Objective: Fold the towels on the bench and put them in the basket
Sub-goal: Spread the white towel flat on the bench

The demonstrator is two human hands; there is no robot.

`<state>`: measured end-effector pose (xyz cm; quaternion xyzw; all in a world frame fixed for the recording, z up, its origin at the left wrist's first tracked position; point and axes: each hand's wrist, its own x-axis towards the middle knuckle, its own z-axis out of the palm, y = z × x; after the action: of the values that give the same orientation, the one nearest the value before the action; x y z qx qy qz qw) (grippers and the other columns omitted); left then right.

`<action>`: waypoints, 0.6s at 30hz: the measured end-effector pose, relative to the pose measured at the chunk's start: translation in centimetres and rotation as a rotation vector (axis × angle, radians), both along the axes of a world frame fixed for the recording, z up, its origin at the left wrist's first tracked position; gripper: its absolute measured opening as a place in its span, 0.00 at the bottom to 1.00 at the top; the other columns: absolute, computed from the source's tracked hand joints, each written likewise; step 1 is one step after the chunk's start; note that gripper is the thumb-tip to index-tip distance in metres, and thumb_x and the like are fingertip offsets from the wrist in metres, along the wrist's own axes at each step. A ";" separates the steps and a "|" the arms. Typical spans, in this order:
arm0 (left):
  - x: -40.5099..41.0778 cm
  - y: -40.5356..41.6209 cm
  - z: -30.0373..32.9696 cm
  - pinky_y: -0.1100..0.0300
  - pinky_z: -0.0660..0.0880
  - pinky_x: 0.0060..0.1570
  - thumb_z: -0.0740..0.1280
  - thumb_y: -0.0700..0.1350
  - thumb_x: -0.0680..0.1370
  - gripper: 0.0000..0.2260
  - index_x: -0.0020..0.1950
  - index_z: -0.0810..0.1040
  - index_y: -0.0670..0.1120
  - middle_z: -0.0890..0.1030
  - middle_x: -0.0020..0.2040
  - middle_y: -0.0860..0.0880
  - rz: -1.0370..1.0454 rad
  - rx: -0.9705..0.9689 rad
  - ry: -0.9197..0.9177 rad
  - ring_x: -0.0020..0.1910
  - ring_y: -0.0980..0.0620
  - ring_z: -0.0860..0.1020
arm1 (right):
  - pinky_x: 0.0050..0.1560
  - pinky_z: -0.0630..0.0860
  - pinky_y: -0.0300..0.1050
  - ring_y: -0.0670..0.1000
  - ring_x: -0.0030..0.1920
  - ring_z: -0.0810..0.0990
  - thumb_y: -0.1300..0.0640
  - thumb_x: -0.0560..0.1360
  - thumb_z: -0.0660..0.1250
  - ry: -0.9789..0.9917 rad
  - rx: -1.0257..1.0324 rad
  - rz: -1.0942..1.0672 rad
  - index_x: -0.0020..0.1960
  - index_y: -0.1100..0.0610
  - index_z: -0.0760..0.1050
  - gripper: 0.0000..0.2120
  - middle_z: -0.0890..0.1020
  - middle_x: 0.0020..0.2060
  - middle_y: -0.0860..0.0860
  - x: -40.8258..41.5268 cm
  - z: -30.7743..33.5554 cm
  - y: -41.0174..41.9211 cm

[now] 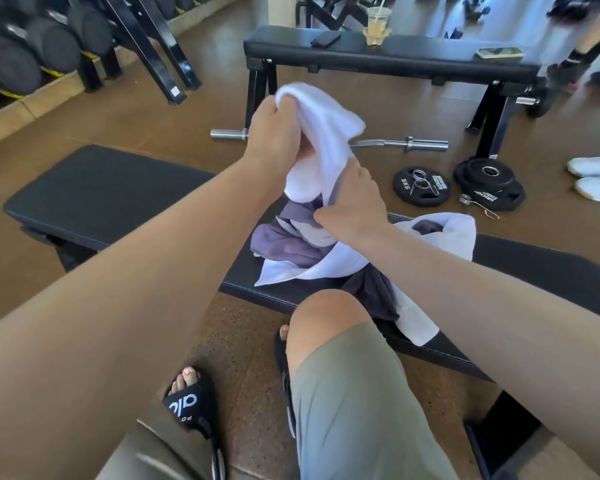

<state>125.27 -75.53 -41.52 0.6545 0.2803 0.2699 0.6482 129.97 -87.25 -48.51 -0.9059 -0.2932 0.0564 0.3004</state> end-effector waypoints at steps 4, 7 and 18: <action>-0.2 1.2 2.0 0.43 0.77 0.62 0.59 0.50 0.81 0.13 0.57 0.79 0.45 0.83 0.56 0.45 0.107 -0.212 -0.086 0.55 0.45 0.81 | 0.54 0.72 0.53 0.61 0.62 0.71 0.57 0.68 0.72 -0.065 -0.042 -0.048 0.67 0.59 0.61 0.32 0.70 0.61 0.56 0.0 0.3 -0.6; -0.9 1.6 2.4 0.49 0.74 0.56 0.57 0.48 0.86 0.14 0.47 0.73 0.42 0.78 0.50 0.43 0.144 -0.449 -0.207 0.48 0.46 0.75 | 0.55 0.71 0.54 0.61 0.63 0.70 0.52 0.70 0.72 -0.045 -0.086 -0.121 0.62 0.58 0.62 0.27 0.70 0.61 0.56 0.1 -0.4 -1.2; -5.6 1.6 -3.4 0.53 0.68 0.58 0.65 0.70 0.74 0.42 0.79 0.56 0.49 0.71 0.67 0.47 -0.287 0.662 0.569 0.62 0.48 0.72 | 0.55 0.72 0.53 0.63 0.61 0.73 0.59 0.77 0.64 0.226 0.066 -0.124 0.63 0.61 0.63 0.18 0.72 0.61 0.61 0.0 -2.1 -1.0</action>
<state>119.67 -73.90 -44.93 0.9066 0.2526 0.0620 0.3323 130.01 -88.23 -50.62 -0.8998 -0.2026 0.1298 0.3641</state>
